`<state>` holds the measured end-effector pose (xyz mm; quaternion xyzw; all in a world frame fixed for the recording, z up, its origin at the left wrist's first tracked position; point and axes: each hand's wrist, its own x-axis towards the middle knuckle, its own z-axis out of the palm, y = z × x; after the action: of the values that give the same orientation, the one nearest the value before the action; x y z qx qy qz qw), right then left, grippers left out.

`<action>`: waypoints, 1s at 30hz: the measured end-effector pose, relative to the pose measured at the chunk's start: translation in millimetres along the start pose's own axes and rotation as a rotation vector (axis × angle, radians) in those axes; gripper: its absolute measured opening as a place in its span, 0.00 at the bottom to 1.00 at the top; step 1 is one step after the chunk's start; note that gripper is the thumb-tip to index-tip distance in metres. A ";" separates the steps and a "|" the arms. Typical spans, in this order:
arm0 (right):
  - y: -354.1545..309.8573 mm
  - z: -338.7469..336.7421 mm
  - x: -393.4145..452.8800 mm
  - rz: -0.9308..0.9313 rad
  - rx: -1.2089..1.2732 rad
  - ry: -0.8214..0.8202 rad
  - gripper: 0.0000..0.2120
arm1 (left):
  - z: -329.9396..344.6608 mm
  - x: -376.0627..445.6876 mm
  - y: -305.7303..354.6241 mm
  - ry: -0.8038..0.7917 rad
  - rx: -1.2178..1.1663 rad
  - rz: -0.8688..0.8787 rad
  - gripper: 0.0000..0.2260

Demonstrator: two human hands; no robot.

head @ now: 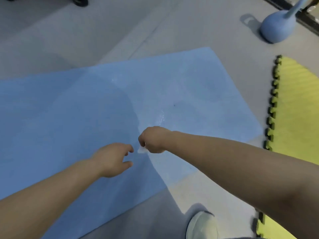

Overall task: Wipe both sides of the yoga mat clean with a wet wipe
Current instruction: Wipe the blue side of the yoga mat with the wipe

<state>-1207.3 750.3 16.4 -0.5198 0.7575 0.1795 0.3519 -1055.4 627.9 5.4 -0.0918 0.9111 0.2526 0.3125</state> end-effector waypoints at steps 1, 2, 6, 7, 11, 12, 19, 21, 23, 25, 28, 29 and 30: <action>8.4 -2.5 6.3 -0.022 0.004 0.005 0.14 | 0.0 5.6 4.3 0.017 -0.013 -0.037 0.21; 16.4 -6.1 14.2 -0.039 0.029 0.008 0.15 | -0.5 10.1 7.5 0.039 -0.034 -0.080 0.21; 41.8 -14.2 41.7 -0.039 0.222 0.099 0.15 | -0.9 16.3 18.3 0.080 -0.114 -0.236 0.20; 46.2 -14.0 44.4 -0.023 0.277 0.119 0.15 | -0.3 15.5 22.2 0.065 -0.121 -0.268 0.21; 54.0 -12.7 40.6 0.001 0.398 0.170 0.15 | 1.5 14.6 45.1 0.009 -0.113 -0.364 0.21; 54.4 -13.5 38.7 -0.004 0.404 0.178 0.15 | 0.9 15.8 52.1 0.003 -0.114 -0.379 0.21; 58.9 -13.7 44.1 -0.036 0.314 0.164 0.13 | 6.7 51.2 62.0 0.092 -0.225 -0.398 0.24; 59.5 -5.4 47.9 -0.029 0.379 0.185 0.13 | 11.3 61.6 56.7 0.166 -0.341 -0.420 0.25; 61.2 4.9 47.5 0.002 0.512 0.226 0.12 | 17.1 70.3 53.6 0.239 -0.497 -0.437 0.25; 61.5 14.2 39.1 0.020 0.606 0.275 0.11 | 24.3 76.9 53.3 0.276 -0.577 -0.423 0.27; 64.0 33.1 18.6 -0.018 0.662 0.319 0.10 | 34.7 86.6 58.3 0.269 -0.551 -0.341 0.32; 66.5 41.3 11.1 -0.044 0.647 0.335 0.10 | 37.4 89.1 60.4 0.264 -0.513 -0.316 0.33; 69.8 51.2 4.7 -0.059 0.611 0.361 0.10 | 40.3 90.6 62.1 0.265 -0.434 -0.295 0.34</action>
<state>-1254.4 807.4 -28.7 -0.4355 0.8109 -0.1601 0.3565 -1125.9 701.0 -52.7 -0.3201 0.8454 0.3793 0.1974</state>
